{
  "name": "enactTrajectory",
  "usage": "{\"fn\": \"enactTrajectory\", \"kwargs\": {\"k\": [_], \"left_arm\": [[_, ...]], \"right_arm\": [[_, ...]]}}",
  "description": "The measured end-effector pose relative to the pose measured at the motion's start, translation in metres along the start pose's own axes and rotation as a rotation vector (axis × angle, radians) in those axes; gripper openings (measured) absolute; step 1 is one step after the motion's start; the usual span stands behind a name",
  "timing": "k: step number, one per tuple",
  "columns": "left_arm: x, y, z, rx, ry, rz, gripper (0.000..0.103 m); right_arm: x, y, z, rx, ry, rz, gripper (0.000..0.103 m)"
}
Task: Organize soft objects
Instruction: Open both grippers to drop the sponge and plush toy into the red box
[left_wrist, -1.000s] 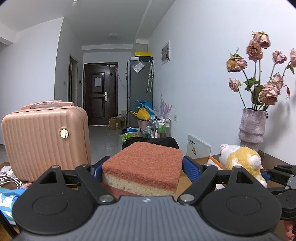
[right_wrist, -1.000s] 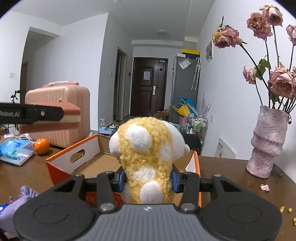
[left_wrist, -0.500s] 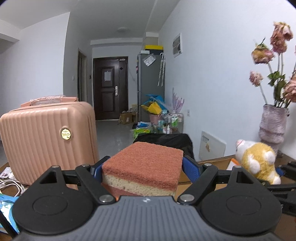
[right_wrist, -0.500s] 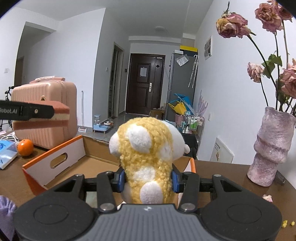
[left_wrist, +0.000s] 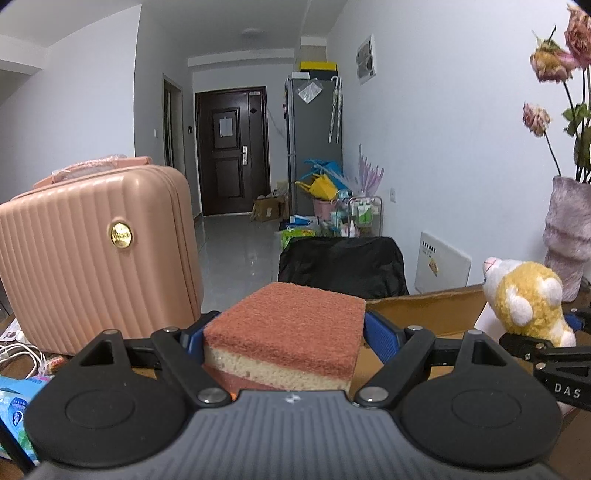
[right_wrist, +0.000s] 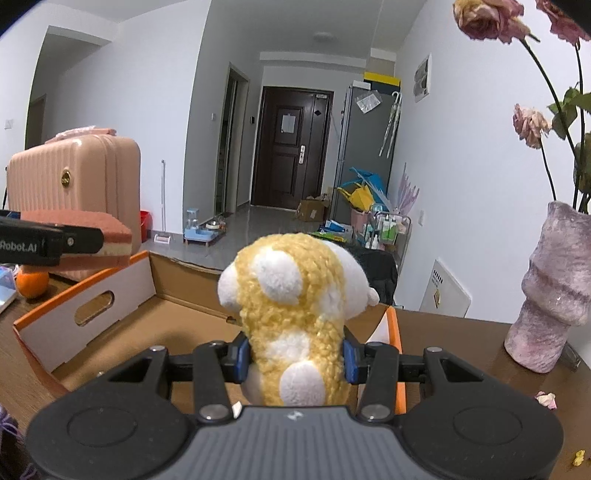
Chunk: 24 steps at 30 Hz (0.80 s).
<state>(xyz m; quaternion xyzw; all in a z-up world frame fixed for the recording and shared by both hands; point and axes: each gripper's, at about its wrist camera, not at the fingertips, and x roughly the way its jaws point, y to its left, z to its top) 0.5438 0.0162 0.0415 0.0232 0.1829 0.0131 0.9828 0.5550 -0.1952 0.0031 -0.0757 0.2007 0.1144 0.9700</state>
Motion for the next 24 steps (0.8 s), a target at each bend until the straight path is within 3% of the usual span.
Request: {"fn": "enactTrajectory", "kwargs": {"k": [15, 16, 18, 22, 24], "left_arm": [[0.011, -0.007, -0.011, 0.023, 0.029, 0.001, 0.084], [0.013, -0.008, -0.011, 0.026, 0.033, 0.000, 0.085], [0.015, -0.007, -0.010, 0.025, 0.048, 0.003, 0.099], [0.014, -0.005, -0.010, 0.004, 0.052, -0.001, 0.103], [0.016, -0.004, -0.010, 0.002, 0.059, 0.010, 0.103]], "right_arm": [[0.014, 0.000, -0.007, 0.006, 0.036, -0.012, 0.046], [0.015, 0.001, -0.007, 0.006, 0.038, -0.013, 0.048], [0.016, 0.000, -0.007, 0.008, 0.042, -0.014, 0.052], [0.018, -0.002, -0.004, 0.022, 0.047, -0.018, 0.089], [0.017, -0.002, -0.004, 0.029, 0.036, -0.017, 0.094]]}}
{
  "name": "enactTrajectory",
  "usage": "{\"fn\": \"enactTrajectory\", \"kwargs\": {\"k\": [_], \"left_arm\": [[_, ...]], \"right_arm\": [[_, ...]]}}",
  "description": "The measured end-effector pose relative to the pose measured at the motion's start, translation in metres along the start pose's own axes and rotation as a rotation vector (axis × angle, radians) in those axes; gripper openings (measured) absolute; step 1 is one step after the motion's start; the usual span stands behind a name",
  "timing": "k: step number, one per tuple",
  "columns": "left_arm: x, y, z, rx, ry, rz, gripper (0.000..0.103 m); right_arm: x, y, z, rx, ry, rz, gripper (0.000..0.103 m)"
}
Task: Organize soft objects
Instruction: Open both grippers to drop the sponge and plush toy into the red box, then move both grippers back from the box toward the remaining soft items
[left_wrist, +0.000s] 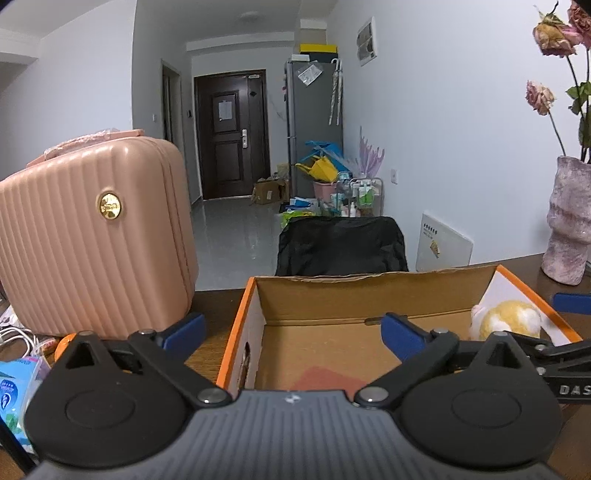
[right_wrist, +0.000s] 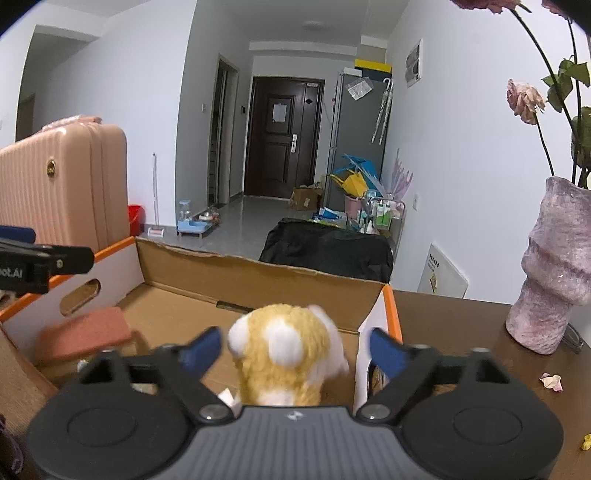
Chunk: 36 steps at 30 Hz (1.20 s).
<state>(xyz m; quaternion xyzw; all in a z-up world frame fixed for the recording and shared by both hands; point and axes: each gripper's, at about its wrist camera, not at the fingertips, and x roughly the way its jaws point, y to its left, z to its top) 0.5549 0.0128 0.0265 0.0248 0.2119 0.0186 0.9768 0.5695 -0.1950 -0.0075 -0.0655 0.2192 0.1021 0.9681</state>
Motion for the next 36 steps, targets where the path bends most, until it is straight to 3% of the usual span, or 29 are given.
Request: {"fn": "enactTrajectory", "kwargs": {"k": [2, 15, 36], "left_arm": [[0.001, 0.001, -0.001, -0.002, 0.009, 0.011, 0.103], [-0.012, 0.009, 0.004, -0.046, -0.004, 0.000, 0.103], [-0.080, 0.021, -0.011, -0.071, -0.057, -0.010, 0.103]], "right_arm": [[-0.002, 0.000, 0.001, 0.000, -0.011, 0.005, 0.101], [-0.008, -0.002, -0.001, 0.011, -0.031, 0.002, 0.102], [-0.070, 0.005, -0.018, 0.028, -0.106, 0.045, 0.102]]}}
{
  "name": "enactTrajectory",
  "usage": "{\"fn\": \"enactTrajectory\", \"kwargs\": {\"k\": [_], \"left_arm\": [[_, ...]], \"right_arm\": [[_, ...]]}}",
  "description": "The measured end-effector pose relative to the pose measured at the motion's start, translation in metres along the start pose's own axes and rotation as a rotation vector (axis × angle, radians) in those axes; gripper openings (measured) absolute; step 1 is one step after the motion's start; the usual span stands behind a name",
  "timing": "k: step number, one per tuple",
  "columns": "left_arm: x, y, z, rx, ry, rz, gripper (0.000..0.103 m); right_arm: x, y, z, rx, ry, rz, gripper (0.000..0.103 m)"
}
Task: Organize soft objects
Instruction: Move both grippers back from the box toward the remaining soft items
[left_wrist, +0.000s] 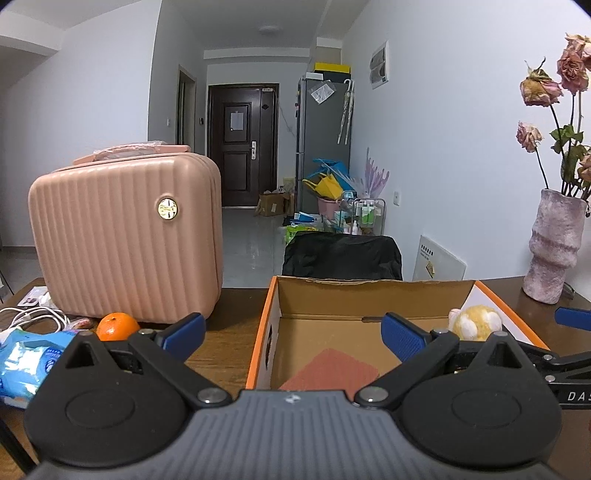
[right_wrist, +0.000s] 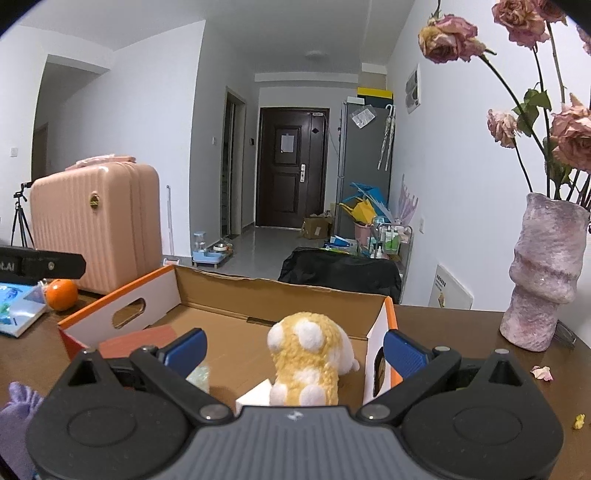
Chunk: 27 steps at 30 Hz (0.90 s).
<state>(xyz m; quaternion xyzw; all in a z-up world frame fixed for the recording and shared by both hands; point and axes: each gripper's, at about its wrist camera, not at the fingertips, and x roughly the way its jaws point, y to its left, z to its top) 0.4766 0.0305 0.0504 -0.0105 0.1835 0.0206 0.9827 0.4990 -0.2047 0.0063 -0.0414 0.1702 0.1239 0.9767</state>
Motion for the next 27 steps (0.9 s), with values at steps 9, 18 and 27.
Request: {"fn": "enactTrajectory", "kwargs": {"k": [9, 18, 27], "left_arm": [[-0.022, 0.003, -0.010, 0.001, -0.006, 0.008, 0.103], [-0.048, 0.007, -0.022, 0.004, -0.007, 0.020, 0.103], [-0.071, 0.006, -0.034, 0.013, -0.011, 0.014, 0.103]], "right_arm": [[-0.024, 0.004, -0.008, 0.006, -0.004, 0.014, 0.102], [-0.051, 0.012, -0.019, 0.008, -0.004, 0.033, 0.102], [-0.074, 0.020, -0.028, 0.005, 0.002, 0.045, 0.102]]}}
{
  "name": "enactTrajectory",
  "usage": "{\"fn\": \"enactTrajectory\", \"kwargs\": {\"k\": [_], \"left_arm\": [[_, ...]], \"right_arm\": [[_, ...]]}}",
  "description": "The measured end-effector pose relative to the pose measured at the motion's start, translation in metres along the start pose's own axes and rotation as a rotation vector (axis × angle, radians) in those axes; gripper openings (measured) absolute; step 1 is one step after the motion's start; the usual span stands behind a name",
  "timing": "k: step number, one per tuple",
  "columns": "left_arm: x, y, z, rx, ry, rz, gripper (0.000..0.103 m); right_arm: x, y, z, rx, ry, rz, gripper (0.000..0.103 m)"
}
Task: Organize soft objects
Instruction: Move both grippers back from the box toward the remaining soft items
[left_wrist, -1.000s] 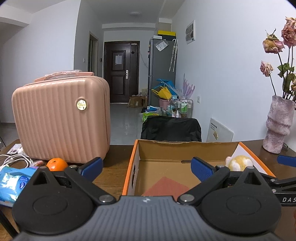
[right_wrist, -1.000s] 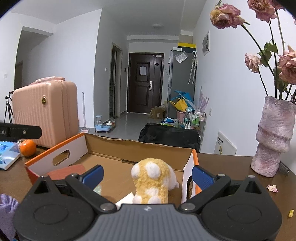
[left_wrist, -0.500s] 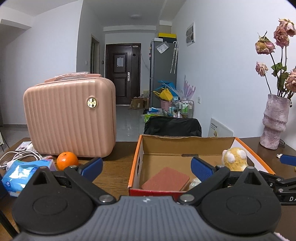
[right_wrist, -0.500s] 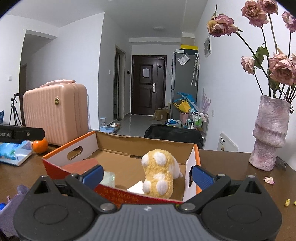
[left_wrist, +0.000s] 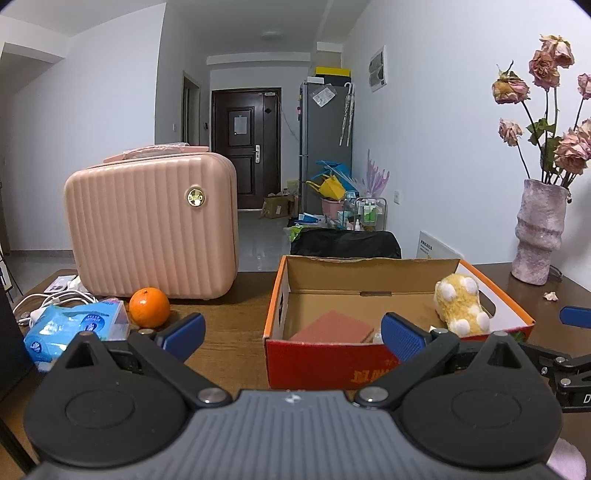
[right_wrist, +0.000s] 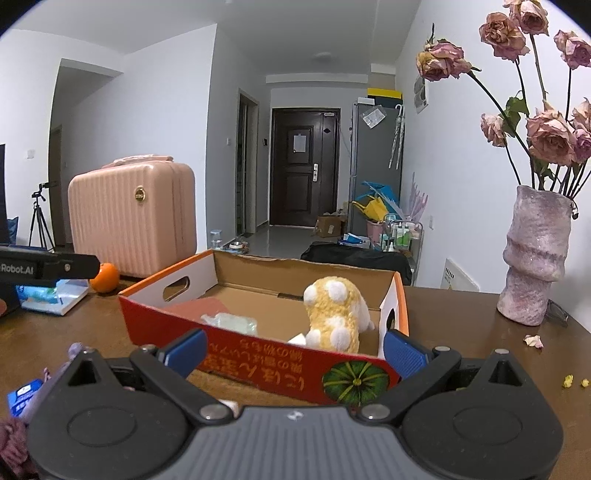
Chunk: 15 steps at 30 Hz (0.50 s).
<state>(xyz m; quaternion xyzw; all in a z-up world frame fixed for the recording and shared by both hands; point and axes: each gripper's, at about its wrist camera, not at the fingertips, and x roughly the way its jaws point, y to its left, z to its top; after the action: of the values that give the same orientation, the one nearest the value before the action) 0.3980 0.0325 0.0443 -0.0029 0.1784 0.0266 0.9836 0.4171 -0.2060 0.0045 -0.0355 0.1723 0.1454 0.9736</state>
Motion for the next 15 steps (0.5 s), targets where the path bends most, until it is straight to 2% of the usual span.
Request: {"fn": "enactTrajectory", "kwargs": {"k": [15], "left_arm": [[-0.043, -0.009, -0.024, 0.035, 0.006, -0.020, 0.103]], "right_arm": [[-0.041, 0.014, -0.016, -0.005, -0.009, 0.022, 0.102]]}}
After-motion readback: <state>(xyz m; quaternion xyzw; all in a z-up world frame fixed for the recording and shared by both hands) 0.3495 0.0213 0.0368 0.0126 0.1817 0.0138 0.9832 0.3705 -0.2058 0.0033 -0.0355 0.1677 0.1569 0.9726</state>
